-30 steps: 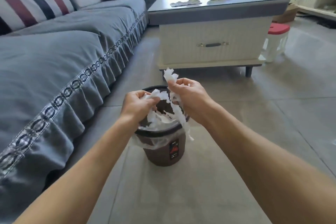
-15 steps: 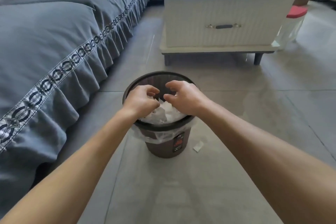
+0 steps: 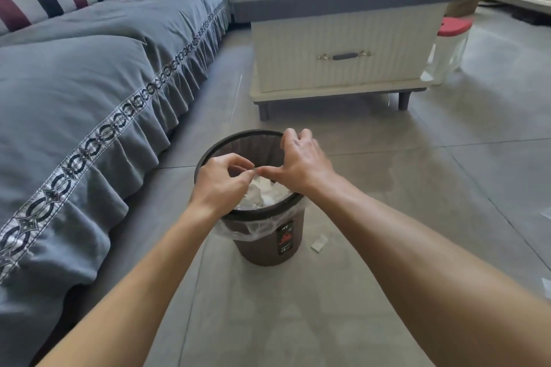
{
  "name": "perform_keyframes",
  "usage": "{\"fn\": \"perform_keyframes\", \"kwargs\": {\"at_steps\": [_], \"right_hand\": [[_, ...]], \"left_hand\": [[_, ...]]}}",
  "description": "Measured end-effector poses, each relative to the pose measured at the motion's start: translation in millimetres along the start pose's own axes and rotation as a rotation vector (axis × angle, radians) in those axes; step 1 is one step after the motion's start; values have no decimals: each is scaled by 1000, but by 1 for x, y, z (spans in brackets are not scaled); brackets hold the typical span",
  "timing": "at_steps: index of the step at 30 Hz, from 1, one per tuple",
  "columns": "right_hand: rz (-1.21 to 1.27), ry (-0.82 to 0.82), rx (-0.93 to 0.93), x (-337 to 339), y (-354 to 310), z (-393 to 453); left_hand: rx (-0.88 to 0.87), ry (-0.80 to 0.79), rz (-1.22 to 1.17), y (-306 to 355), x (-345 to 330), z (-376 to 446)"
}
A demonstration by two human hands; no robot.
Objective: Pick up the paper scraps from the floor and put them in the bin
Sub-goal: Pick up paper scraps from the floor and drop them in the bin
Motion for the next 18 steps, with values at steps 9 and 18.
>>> {"fn": "perform_keyframes", "kwargs": {"at_steps": [9, 18], "right_hand": [[764, -12, -196, -7, 19, -7], [579, -87, -243, -9, 99, -64]], "left_hand": [[13, 49, -92, -10, 10, -15], [-114, -195, -286, 34, -56, -73]]}}
Point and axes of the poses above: each hand's wrist, its own z-axis towards the middle knuckle, its own x-axis out of the back of the hand, y = z × x, the point moved 5 cm from there along z, towards the middle knuckle, and after that the axes turned 3 degrees about y, right-handed, at the moved point
